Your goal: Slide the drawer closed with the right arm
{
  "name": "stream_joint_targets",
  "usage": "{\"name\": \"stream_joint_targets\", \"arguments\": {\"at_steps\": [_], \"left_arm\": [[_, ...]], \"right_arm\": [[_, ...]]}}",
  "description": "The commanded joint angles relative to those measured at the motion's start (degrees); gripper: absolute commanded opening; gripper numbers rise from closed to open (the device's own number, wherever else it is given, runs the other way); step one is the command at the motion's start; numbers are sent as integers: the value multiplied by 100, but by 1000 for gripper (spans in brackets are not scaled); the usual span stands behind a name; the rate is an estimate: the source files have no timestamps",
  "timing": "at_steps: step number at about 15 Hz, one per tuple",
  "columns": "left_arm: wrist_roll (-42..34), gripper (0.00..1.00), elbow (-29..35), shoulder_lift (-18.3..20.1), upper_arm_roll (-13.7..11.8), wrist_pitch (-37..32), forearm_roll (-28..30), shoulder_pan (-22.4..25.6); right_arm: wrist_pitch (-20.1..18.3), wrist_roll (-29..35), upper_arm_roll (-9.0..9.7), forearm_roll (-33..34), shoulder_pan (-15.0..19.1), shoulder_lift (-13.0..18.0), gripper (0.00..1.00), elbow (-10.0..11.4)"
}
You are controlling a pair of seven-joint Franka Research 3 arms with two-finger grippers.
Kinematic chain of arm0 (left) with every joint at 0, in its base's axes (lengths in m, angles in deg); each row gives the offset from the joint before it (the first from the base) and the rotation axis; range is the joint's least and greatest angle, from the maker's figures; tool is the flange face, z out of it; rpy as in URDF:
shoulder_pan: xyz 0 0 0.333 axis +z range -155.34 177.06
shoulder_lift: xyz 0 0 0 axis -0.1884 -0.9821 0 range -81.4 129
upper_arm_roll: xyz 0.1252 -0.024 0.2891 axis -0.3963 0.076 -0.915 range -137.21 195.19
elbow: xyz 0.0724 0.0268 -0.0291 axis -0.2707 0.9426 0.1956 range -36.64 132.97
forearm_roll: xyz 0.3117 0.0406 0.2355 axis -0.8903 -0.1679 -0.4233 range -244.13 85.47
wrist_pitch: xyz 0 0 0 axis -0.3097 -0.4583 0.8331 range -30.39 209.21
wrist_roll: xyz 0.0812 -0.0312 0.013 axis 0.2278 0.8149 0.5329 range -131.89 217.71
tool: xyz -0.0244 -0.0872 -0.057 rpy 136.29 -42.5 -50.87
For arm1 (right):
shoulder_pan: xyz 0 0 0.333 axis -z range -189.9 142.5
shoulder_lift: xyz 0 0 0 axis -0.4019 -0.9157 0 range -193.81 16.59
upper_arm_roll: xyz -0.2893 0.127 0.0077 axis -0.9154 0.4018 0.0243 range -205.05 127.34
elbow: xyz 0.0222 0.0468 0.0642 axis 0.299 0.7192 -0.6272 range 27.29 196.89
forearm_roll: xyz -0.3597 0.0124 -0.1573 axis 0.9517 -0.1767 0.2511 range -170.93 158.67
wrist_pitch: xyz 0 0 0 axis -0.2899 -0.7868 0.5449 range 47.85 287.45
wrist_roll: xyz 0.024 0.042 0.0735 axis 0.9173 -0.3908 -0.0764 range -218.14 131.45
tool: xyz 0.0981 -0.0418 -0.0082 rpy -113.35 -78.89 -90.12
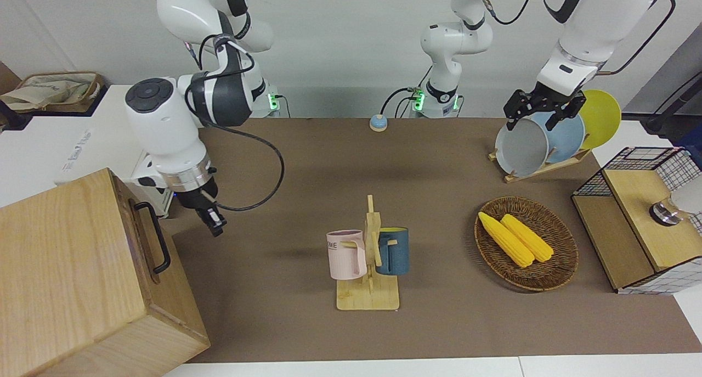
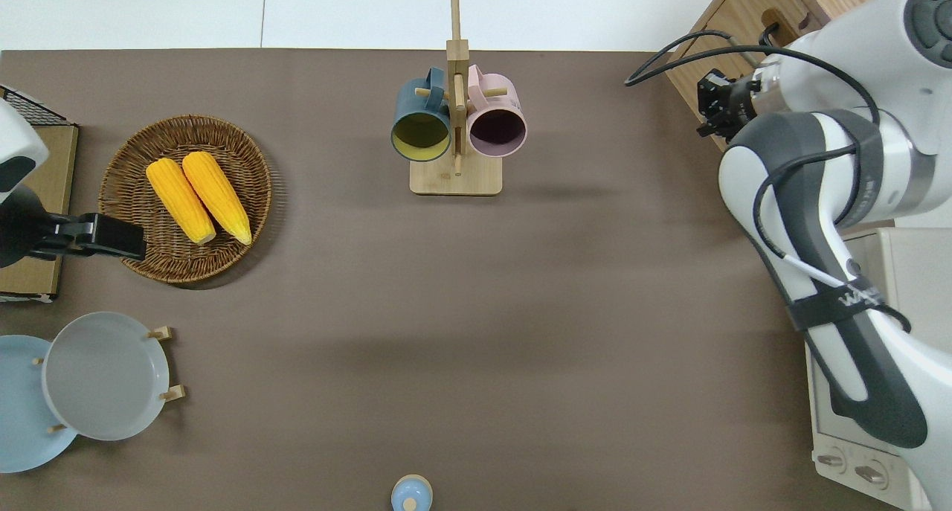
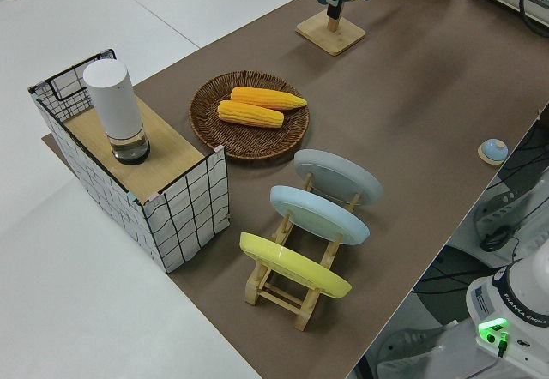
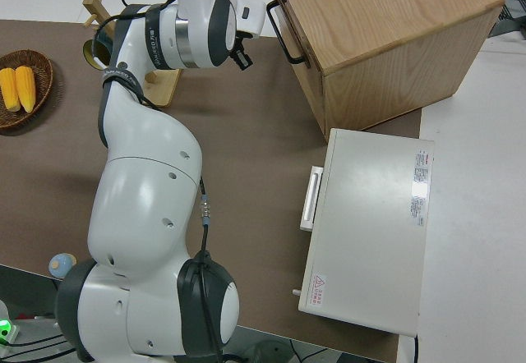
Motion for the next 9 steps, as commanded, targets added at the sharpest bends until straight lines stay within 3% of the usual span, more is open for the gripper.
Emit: {"name": "stream_joint_targets", "arguments": {"at_steps": [1, 6, 9], "left_arm": [[-56, 993, -149, -65, 37, -113, -98, 22], [-56, 993, -149, -65, 37, -113, -98, 22], [-56, 993, -149, -65, 37, -113, -98, 22]], "right_arm": [[-666, -176, -11, 33, -269, 376, 0, 7], [-1694, -1605, 59, 24, -304, 842, 0, 34], [-2055, -2520, 59, 15, -243, 1211, 0, 218]]}}
